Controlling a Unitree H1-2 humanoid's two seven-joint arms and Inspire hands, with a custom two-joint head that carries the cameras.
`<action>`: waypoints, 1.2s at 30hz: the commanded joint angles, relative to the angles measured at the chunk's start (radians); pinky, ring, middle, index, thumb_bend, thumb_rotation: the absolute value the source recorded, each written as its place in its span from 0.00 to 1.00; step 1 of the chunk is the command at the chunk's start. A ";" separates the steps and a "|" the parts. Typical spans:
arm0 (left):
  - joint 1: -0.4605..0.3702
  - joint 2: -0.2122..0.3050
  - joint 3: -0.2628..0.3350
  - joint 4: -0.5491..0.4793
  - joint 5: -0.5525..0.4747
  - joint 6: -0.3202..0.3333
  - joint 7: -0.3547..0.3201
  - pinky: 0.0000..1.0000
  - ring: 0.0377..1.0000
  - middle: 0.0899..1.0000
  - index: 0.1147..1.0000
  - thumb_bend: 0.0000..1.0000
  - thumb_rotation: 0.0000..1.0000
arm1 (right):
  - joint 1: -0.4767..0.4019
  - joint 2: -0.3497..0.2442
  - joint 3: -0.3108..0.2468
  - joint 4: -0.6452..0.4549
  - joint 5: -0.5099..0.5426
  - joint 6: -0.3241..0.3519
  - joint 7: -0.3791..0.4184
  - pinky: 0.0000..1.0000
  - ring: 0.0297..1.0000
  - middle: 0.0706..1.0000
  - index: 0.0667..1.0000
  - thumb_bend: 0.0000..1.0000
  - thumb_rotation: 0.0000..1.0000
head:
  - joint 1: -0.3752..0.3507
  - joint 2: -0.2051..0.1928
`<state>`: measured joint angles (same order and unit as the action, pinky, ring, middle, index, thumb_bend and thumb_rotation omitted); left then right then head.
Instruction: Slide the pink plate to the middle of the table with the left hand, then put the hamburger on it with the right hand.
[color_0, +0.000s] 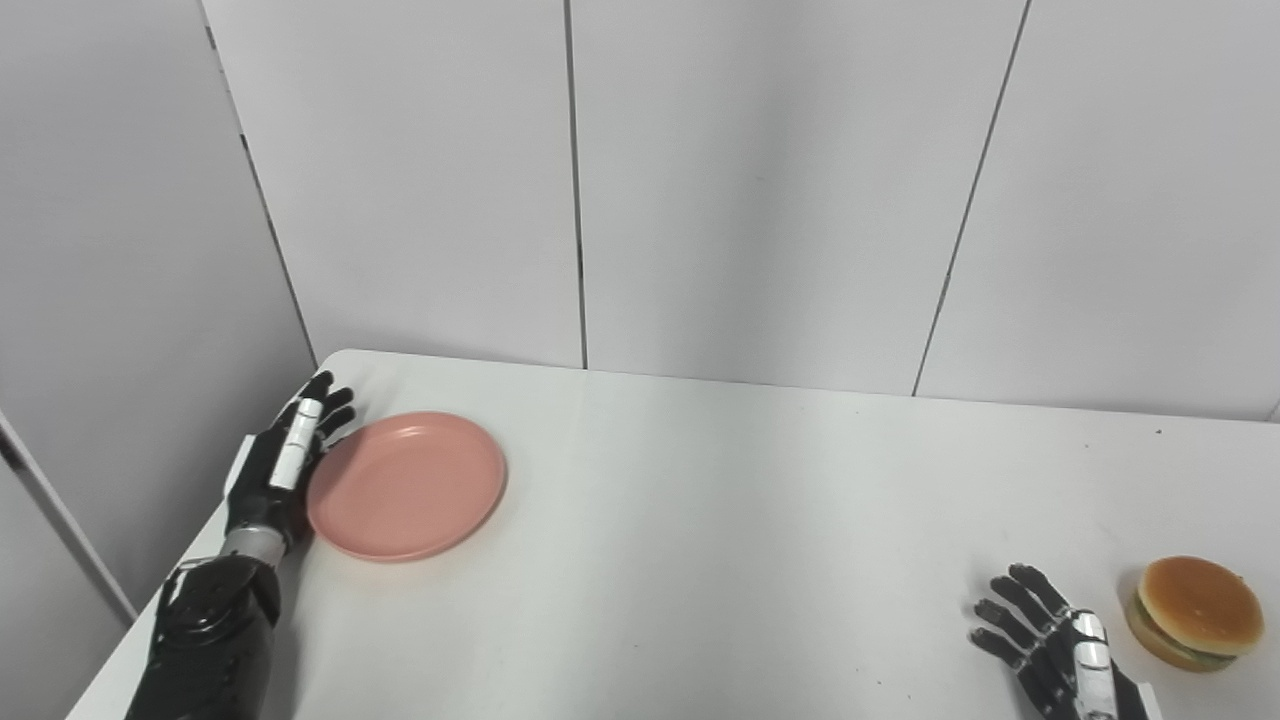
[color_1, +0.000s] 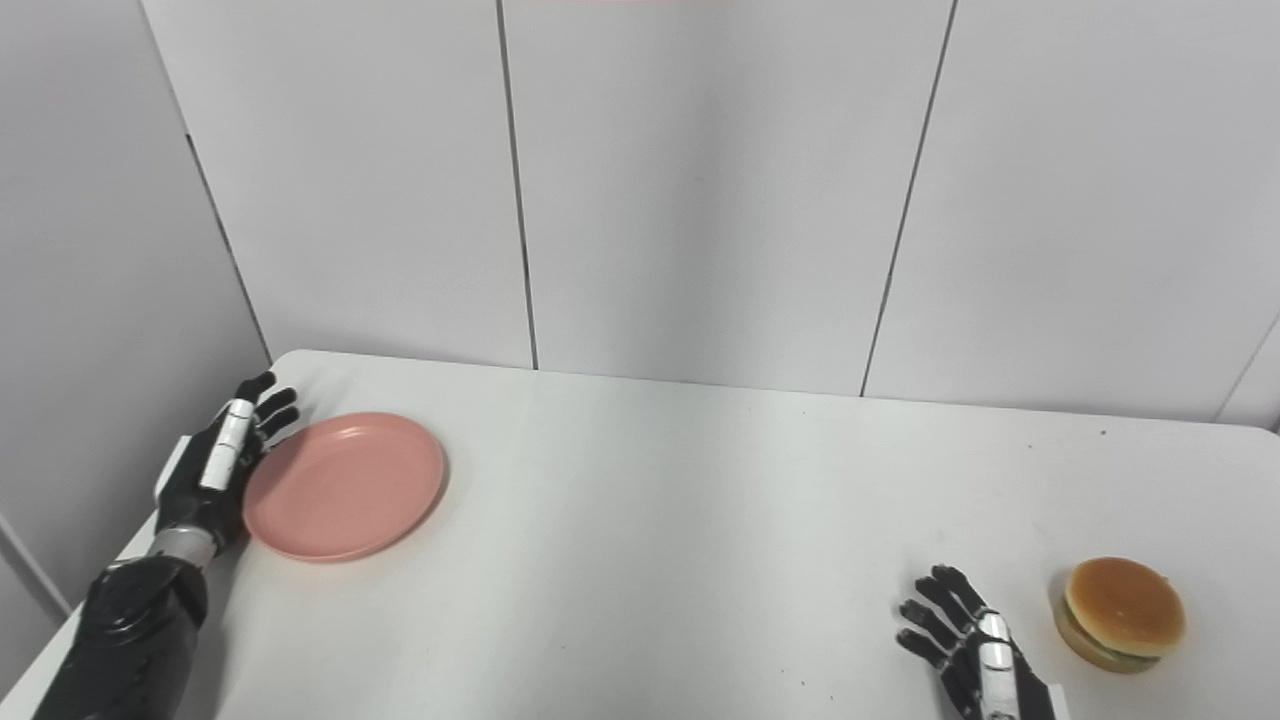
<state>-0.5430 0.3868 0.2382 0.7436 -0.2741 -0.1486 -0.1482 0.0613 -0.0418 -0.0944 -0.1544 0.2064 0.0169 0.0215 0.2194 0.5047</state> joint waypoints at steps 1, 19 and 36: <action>-0.037 -0.002 -0.002 -0.041 -0.004 0.009 -0.011 0.77 0.88 0.83 0.85 0.84 0.75 | 0.025 0.012 0.005 0.000 0.002 0.026 0.000 0.74 0.76 0.80 0.79 0.62 0.95 | -0.003 0.003; -0.056 -0.128 -0.089 -0.116 0.069 0.067 0.001 0.73 0.86 0.84 0.84 0.84 0.79 | 0.033 0.025 0.026 -0.024 -0.018 0.040 -0.010 0.71 0.74 0.79 0.78 0.62 0.92 | -0.071 0.024; 0.024 -0.288 -0.183 -0.354 0.134 0.231 0.041 0.73 0.85 0.83 0.83 0.81 0.81 | 0.038 0.051 0.056 -0.042 -0.074 0.048 -0.030 0.67 0.71 0.76 0.76 0.67 0.90 | -0.167 0.041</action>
<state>-0.4971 0.0985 0.0606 0.4275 -0.1474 0.0806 -0.1186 0.0880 -0.0039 -0.0473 -0.1892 0.1372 0.0269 -0.0067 0.0599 0.5430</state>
